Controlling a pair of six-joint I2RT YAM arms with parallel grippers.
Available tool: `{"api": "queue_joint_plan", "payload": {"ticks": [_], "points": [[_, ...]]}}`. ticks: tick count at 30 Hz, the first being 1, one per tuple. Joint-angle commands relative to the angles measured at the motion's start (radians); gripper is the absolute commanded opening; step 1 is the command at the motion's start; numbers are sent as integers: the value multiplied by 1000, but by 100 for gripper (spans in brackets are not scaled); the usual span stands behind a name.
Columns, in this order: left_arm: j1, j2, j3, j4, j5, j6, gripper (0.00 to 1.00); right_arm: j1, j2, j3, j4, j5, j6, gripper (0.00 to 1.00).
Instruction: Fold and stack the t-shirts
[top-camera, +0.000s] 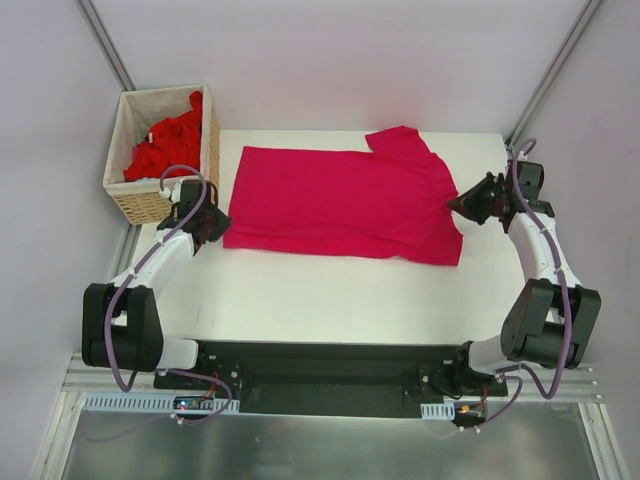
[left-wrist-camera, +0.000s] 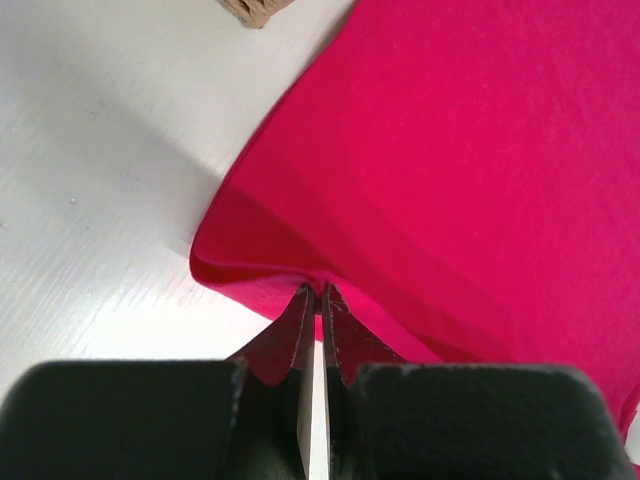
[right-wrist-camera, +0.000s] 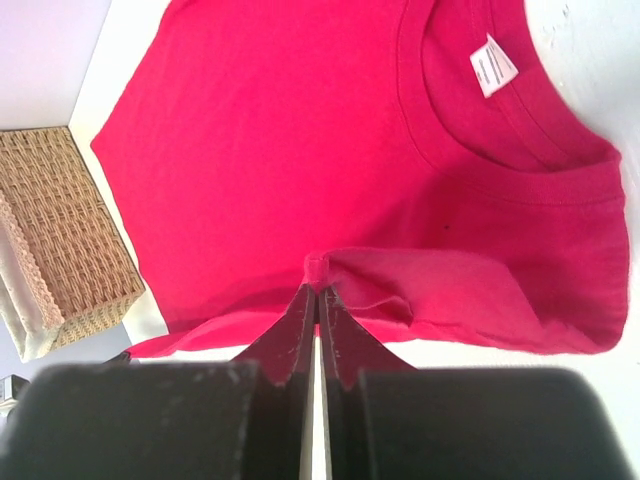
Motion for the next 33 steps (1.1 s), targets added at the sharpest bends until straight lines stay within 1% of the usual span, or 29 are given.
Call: {"api": "queue_joint_plan", "payload": {"ticks": [1,11,25,33], "points": [[12,19,57,21,-6,18,0,11,10,78,30,2,8,1],[12,50,86,23,8,20,0,18,53,139,19,4,8,1],[12,81,115,26,11,29,0,22,121,182,30,16,8,1],[12,153,171,27,23,24,0,22,145,204,34,25,8,1]]}}
